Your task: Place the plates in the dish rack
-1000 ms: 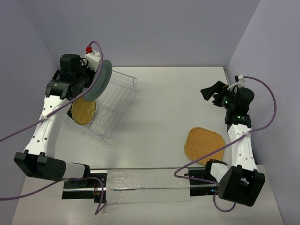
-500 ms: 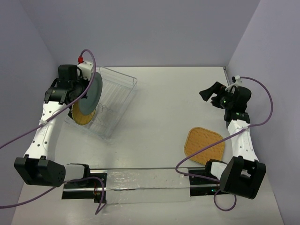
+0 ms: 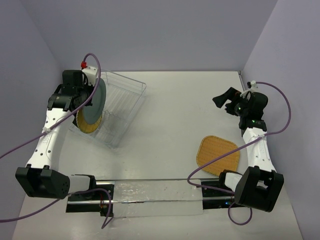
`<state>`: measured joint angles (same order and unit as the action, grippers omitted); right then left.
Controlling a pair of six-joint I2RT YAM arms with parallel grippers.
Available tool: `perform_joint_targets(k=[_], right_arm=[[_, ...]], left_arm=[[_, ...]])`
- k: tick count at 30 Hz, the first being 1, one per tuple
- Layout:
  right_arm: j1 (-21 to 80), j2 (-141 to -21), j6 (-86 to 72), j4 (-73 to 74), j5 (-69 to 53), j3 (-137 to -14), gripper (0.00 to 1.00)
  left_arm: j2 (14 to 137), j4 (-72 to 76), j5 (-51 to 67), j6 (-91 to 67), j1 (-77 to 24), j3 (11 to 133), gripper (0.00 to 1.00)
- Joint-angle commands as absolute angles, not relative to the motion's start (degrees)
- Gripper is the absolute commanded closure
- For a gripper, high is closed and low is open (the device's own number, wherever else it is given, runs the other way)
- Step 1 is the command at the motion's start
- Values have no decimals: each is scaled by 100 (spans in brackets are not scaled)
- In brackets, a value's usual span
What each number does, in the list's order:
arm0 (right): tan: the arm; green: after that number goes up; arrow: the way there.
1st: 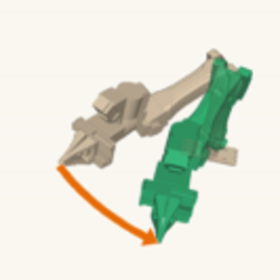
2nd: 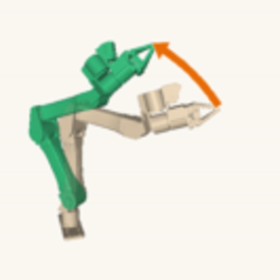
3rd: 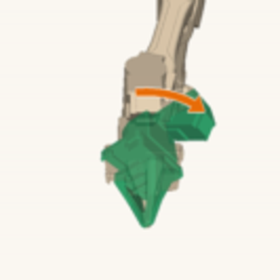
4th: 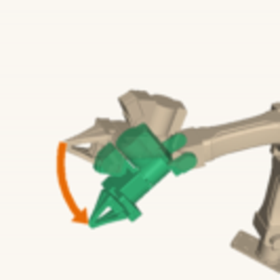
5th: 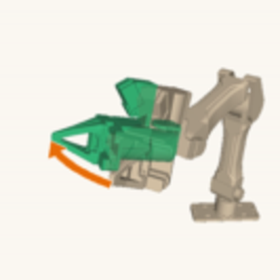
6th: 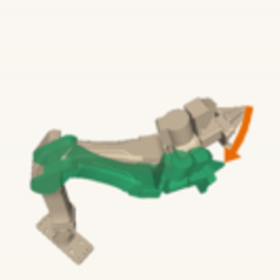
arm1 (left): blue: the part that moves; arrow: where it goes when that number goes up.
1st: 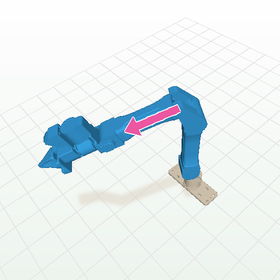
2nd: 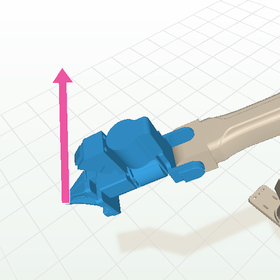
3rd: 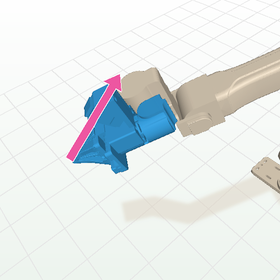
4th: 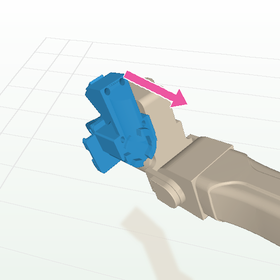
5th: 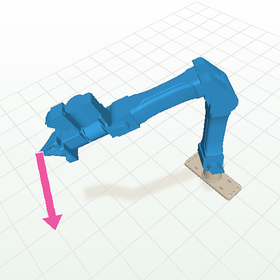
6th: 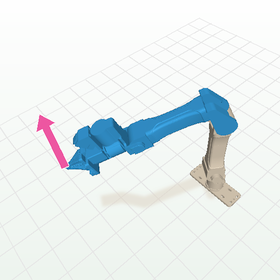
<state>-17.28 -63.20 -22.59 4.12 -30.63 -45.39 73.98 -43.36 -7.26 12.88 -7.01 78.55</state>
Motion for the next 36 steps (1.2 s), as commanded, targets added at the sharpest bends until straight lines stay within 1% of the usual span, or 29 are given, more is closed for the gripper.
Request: perform_joint_targets(k=[1,8,17,22,32,36], right_arm=[[-1757,-6328,-2136,360,-3023,-4607,0],[-1753,-6293,-2118,392,-2953,-4610,0],[-1758,-6330,-2136,422,-2883,-4614,0],[-1758,-6329,-2118,431,-2838,-4606,0],[-1758,-6346,-2109,457,-2804,-4623,0],[-1767,-6346,-2092,466,-2777,-4632,0]], left_arm=[[7390,-3597,-809,1323,-659,7869,100],[7387,-3585,-527,1597,-663,7762,100],[7514,-3715,-740,1493,-659,7798,100],[7824,-3896,-872,1328,-659,7742,100],[8262,-4069,-853,1476,-659,7822,100],[8253,-4104,-853,1591,-668,7664,95]])
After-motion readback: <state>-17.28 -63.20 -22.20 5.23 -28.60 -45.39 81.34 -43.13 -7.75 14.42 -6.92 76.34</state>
